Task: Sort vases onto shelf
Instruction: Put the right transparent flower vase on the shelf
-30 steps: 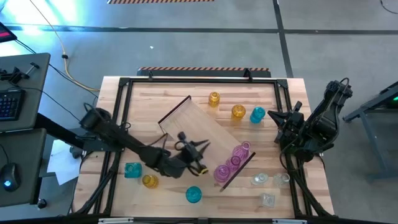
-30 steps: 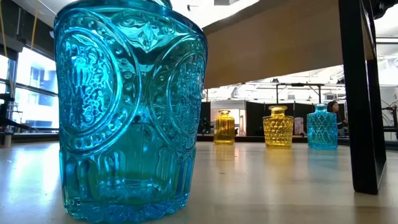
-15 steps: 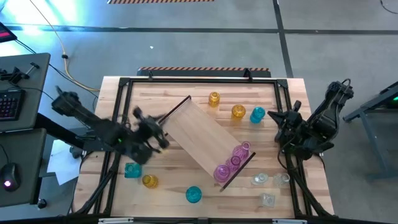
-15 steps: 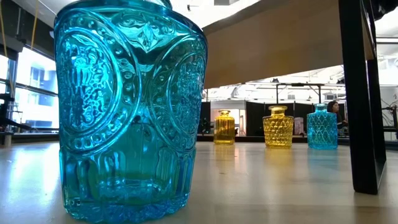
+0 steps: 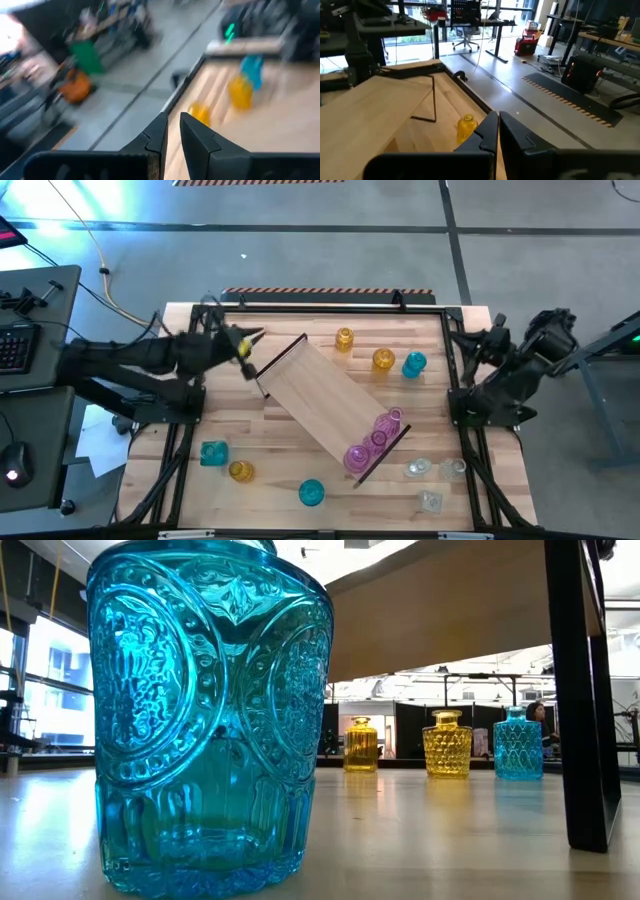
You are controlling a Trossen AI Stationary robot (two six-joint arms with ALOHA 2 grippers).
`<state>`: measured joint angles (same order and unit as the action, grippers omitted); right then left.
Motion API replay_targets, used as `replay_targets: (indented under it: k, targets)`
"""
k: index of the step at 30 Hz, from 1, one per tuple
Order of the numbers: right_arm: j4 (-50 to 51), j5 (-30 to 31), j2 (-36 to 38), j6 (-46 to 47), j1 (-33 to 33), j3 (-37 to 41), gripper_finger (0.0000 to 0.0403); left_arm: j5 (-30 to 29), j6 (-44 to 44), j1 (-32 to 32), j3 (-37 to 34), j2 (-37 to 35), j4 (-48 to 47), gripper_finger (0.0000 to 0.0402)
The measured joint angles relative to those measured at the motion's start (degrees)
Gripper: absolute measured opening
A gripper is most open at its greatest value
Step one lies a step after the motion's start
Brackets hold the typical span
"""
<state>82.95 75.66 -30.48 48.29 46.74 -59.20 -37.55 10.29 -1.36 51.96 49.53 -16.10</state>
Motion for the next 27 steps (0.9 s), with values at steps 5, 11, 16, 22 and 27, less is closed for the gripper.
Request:
replay_targets:
  k: [5, 11, 16, 22, 27]
  targets:
    - [0.3, -1.2, 4.8, -0.3, 0.0, 0.0, 0.0000, 16.4, 4.8, 16.0, -5.8, -1.4, 14.5, 0.0044]
    - [2.6, -4.9, 10.4, 1.8, 0.0, 0.0, 0.0000, 29.7, 2.0, 29.2, -7.8, 1.6, 14.9, 0.0044]
    - [7.1, -8.1, 12.3, 9.0, 0.0, 0.2, 0.0000, 37.5, -1.2, 34.0, -8.0, 5.2, 16.4, 0.0044]
    - [5.1, -14.7, 12.1, 12.7, 0.0, 5.4, 0.0000, 43.2, -5.4, 33.8, -8.0, 8.0, 16.1, 0.0044]
    - [2.7, -26.1, 11.5, 19.1, -0.4, 9.7, 0.0000, 43.4, -5.8, 31.0, -8.0, 8.4, 15.5, 0.0044]
